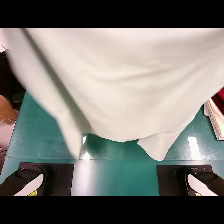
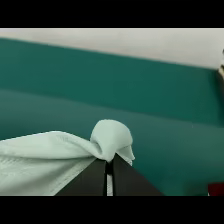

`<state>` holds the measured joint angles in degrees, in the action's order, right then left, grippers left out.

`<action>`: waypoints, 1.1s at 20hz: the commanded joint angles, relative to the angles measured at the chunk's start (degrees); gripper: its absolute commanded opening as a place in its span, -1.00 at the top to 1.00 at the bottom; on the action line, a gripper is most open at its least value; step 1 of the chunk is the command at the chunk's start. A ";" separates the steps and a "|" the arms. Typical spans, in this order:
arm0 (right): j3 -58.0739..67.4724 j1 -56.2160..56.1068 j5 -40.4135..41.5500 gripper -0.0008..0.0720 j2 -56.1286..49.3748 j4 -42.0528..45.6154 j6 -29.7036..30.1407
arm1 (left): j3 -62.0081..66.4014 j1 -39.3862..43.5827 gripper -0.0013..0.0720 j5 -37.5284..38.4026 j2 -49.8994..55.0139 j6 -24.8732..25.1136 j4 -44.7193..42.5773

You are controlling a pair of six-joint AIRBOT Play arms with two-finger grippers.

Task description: Fold the shirts.

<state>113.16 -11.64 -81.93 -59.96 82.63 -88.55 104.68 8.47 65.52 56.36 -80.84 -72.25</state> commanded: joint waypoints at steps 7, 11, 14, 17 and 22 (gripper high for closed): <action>-16.55 0.02 0.00 0.94 -28.30 -0.61 0.17 | -24.09 -0.07 0.89 -13.40 27.85 -1.68 -1.64; -17.07 0.17 6.56 0.93 -34.69 -0.61 0.13 | -23.93 -0.07 0.85 -21.11 32.70 -2.23 -1.27; -17.07 0.85 8.26 -0.19 -34.51 -0.55 0.15 | -21.22 -0.07 -0.67 -15.45 32.63 -2.29 -2.67; -17.11 2.56 5.31 -0.24 -30.67 -0.52 0.17 | -16.41 -0.07 -0.67 -1.60 31.10 -2.97 -7.78; -26.21 5.92 4.02 -0.23 -17.46 -0.50 1.20 | -29.90 0.02 -0.67 0.22 17.73 -8.44 -7.56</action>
<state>91.81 -7.42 -77.36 -83.72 82.11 -87.85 81.34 8.43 62.61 80.47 -86.15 -79.13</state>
